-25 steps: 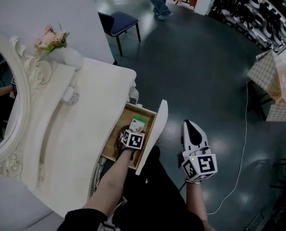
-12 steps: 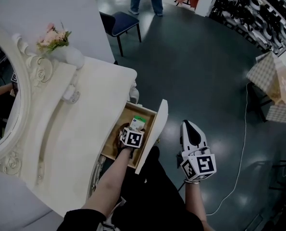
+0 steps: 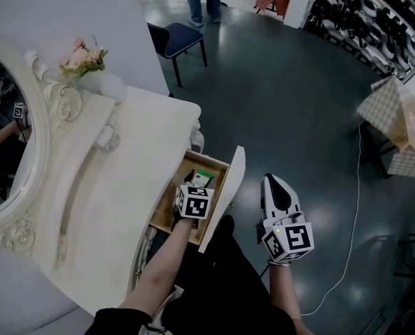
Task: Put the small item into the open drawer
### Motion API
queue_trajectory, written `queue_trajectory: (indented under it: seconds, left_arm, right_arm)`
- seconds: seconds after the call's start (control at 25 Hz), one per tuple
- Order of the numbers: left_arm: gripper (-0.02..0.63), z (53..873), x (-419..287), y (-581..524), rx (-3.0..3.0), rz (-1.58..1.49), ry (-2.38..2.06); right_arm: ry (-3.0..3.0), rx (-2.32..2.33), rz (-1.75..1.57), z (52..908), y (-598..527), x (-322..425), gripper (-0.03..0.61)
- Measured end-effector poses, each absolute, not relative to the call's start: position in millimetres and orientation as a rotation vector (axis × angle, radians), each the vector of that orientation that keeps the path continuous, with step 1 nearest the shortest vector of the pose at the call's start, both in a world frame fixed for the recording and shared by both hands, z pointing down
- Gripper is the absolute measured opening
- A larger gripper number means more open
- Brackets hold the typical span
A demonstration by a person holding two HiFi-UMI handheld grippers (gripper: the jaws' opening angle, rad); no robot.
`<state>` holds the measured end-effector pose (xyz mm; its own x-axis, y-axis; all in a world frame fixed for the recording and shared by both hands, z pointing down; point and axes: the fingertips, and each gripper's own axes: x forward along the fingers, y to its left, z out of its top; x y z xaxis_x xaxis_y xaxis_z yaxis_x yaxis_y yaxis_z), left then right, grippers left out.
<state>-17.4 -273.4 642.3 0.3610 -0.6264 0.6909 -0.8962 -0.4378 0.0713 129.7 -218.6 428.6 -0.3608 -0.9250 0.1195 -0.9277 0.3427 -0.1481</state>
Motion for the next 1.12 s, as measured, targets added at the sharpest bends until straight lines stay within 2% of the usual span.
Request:
queue_trajectory:
  seconds: [0.64,1.12]
  left_arm:
    - [0.162,506.3,-18.1,-287.0,2.422,0.487,-1.462]
    - [0.095,447.8,-33.6,-274.3,2.512,0.318,-1.502]
  right_arm:
    - [-2.595,1.773,0.27,418.5,-212.2,120.0,-0.003]
    - [-2.614,1.77,0.244,410.7,-204.2,109.6,-0.003]
